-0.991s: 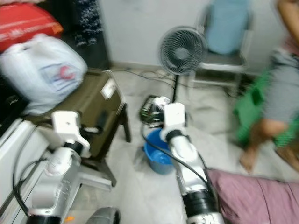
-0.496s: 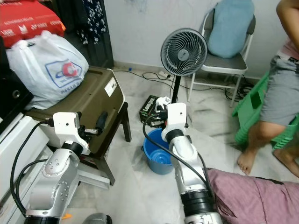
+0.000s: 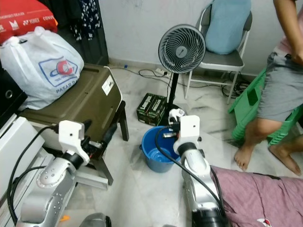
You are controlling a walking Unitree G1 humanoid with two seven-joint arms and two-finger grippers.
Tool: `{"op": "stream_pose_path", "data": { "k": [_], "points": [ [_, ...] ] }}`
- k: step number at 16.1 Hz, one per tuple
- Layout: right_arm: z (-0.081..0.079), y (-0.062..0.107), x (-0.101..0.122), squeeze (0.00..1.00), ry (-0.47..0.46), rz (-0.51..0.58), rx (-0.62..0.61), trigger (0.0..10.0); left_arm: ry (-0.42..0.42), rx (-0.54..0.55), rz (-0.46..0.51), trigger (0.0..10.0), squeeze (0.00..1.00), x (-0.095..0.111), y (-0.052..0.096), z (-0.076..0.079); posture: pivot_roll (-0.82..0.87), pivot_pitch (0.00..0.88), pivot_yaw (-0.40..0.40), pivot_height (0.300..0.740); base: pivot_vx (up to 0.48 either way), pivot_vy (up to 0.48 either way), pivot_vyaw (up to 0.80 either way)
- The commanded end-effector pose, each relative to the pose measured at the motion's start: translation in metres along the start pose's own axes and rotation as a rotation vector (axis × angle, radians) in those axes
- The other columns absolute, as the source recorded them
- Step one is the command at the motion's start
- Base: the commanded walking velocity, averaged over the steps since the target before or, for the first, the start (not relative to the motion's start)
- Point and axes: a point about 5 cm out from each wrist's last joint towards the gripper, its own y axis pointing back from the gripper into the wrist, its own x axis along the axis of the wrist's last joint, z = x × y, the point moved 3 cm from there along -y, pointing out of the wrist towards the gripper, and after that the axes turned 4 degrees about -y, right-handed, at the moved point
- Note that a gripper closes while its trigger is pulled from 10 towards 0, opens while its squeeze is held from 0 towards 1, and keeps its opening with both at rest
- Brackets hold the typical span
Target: Clean up the room
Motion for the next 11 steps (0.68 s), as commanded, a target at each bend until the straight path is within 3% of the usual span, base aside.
{"op": "stream_pose_path", "data": {
  "k": [1, 4, 6, 11],
  "points": [
    [0.006, 0.004, 0.003, 0.0, 0.003, 0.002, -0.015, 10.0, -0.012, -0.036, 0.017, 10.0, 0.0, 0.005, 0.0, 0.005, 0.0, 0.0, -0.033, 0.74, 0.0, 0.0, -0.8],
    [0.007, 0.004, 0.004, 0.0, 0.008, 0.003, -0.013, 10.0, -0.004, -0.053, 0.026, 10.0, 0.0, 0.007, -0.004, 0.01, -0.01, 0.0, -0.03, 0.74, 0.0, 0.0, -0.8],
    [0.005, 0.0, 0.007, 0.0, 0.018, 0.012, -0.009, 10.0, 0.018, -0.067, 0.037, 10.0, 0.0, 0.008, -0.005, 0.017, -0.01, 0.0, -0.031, 0.74, 0.0, 0.0, 0.0],
    [-0.001, -0.001, 0.007, 0.0, 0.014, 0.007, 0.011, 10.0, 0.038, -0.055, 0.049, 10.0, 0.0, 0.01, -0.004, 0.014, 0.0, 0.0, -0.038, 0.74, 0.0, 0.0, 0.0]
  ]
}}
